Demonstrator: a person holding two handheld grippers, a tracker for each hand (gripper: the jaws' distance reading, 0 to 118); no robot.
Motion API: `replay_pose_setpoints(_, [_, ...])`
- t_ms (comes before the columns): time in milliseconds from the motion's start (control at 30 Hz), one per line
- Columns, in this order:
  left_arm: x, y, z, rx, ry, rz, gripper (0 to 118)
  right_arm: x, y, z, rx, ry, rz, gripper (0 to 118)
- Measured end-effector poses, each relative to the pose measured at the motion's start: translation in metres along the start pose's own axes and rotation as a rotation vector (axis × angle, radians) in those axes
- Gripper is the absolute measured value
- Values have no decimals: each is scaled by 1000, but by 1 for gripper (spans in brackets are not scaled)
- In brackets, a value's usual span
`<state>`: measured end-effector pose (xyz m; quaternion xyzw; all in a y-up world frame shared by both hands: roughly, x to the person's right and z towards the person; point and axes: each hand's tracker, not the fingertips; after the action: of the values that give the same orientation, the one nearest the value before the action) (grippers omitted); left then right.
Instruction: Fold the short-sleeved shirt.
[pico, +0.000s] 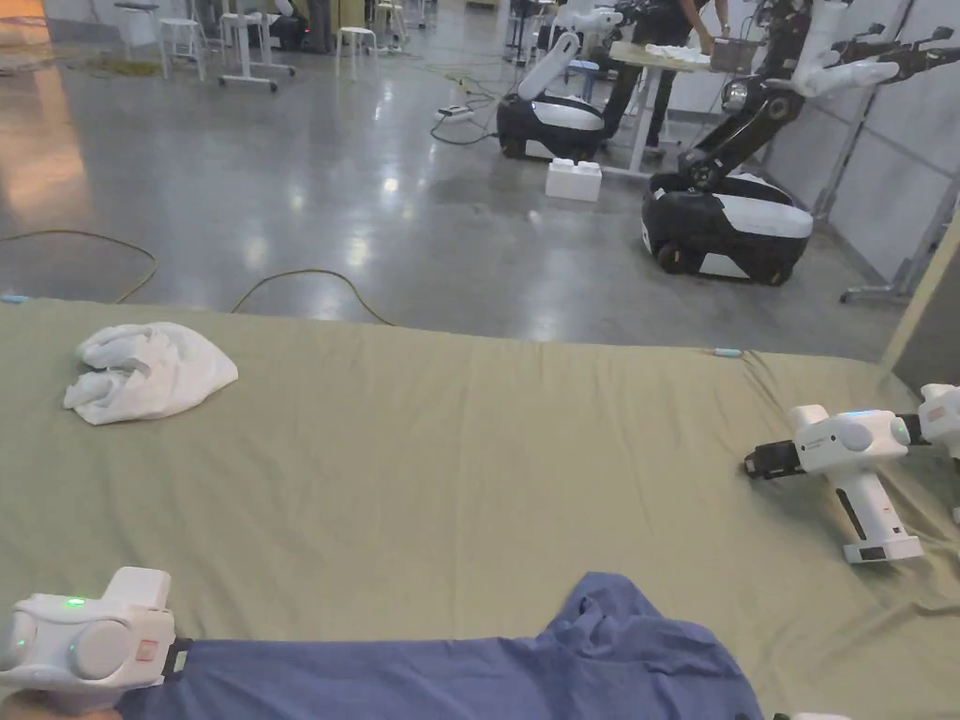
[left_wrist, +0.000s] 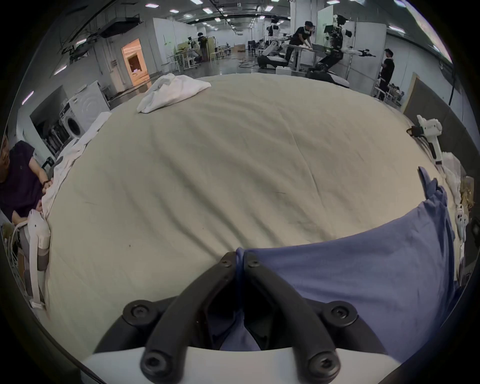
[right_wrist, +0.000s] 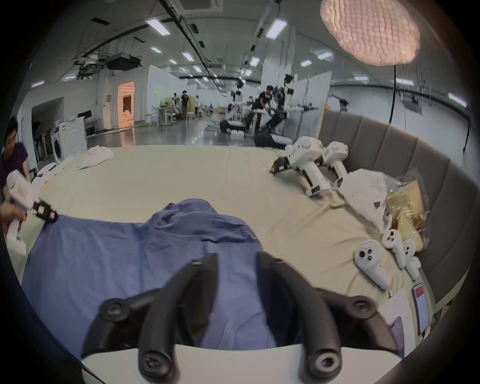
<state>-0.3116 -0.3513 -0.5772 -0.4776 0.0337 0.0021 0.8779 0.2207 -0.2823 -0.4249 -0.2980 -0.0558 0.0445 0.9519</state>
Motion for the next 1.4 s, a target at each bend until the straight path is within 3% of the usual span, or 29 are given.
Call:
replay_pose_setpoints(33, [-1, -1, 3, 3, 0, 17, 0, 7, 6, -14, -12, 6, -21, 51])
replay_pose_setpoints(67, [-4, -2, 8, 13, -11, 36, 0, 14, 14, -30, -46, 17, -35, 55])
replay_pose_setpoints(200, [-11, -5, 36, 84, -27, 66, 0, 37, 43, -95, -151, 56, -84, 57])
replay_pose_setpoints(367, [-8, -13, 71, 146, -47, 117, 0, 43, 59, -166, -315, 135, -50, 60])
replay_pose_setpoints(600, [-4, -21, 83, 146, -38, 103, 0, 42, 51, -201, -416, 156, -47, 60])
replay_pose_setpoints(667, [-3, -20, 82, 146, -37, 108, 0, 42, 55, -201, -426, 154, -42, 51])
replay_pose_setpoints(733, [-1, -22, 82, 145, -37, 106, 0, 34, 54, -198, -405, 162, 2, 25])
replay_pose_setpoints(800, [-1, -20, 77, 140, -32, 101, 0, 26, 50, -198, -406, 170, 26, 7])
replay_pose_setpoints(833, [0, -21, 77, 140, -34, 102, 0, 23, 48, -197, -404, 176, 21, 4])
replay_pose_setpoints(1000, [4, -25, 84, 145, -44, 114, 0, 27, 50, -175, -335, 155, -7, 2])
replay_pose_setpoints(1100, [-4, -21, 90, 182, -43, 112, 0, 32, 60, -139, -219, 142, 25, 2])
replay_pose_setpoints(1400, [-22, -14, 180, 375, -43, 112, 0, 57, 91, -16, 5, 138, -7, 2])
